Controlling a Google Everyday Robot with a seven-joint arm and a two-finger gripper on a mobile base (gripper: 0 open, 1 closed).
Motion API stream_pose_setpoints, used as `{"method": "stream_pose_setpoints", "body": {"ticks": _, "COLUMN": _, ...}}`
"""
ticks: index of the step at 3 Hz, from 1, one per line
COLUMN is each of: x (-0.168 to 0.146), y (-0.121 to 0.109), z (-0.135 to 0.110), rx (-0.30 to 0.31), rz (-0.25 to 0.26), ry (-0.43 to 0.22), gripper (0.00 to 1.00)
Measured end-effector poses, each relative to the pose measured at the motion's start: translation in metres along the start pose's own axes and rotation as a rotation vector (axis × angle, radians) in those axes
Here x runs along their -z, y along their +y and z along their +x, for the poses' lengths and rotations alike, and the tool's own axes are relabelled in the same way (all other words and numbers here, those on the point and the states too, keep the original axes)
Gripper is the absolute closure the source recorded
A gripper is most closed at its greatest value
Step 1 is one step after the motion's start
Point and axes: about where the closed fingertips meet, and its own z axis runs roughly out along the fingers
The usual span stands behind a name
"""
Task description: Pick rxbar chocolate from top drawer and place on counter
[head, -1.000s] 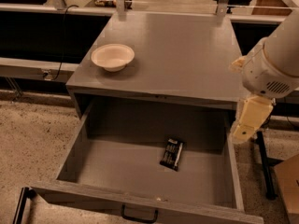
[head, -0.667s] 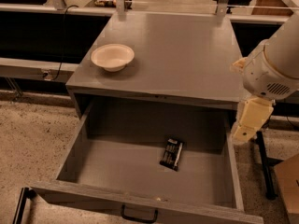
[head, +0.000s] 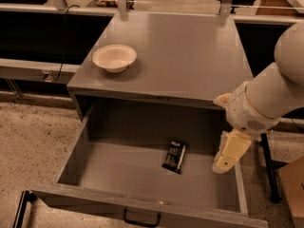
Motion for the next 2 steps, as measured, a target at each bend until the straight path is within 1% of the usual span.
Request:
{"method": "stream_pose_setpoints", "body": {"ticks": 1, "x": -0.0283, "y": 0.0119, "z": -0.0119, "rx": 0.065, "rz": -0.025, "ry": -0.007, "gripper": 0.0}}
{"method": "stream_pose_setpoints", "body": {"ticks": 2, "x": -0.0308, "y": 0.0149, "z": -0.0096, "rx": 0.089, "rz": -0.057, "ry": -0.021, "gripper": 0.0}}
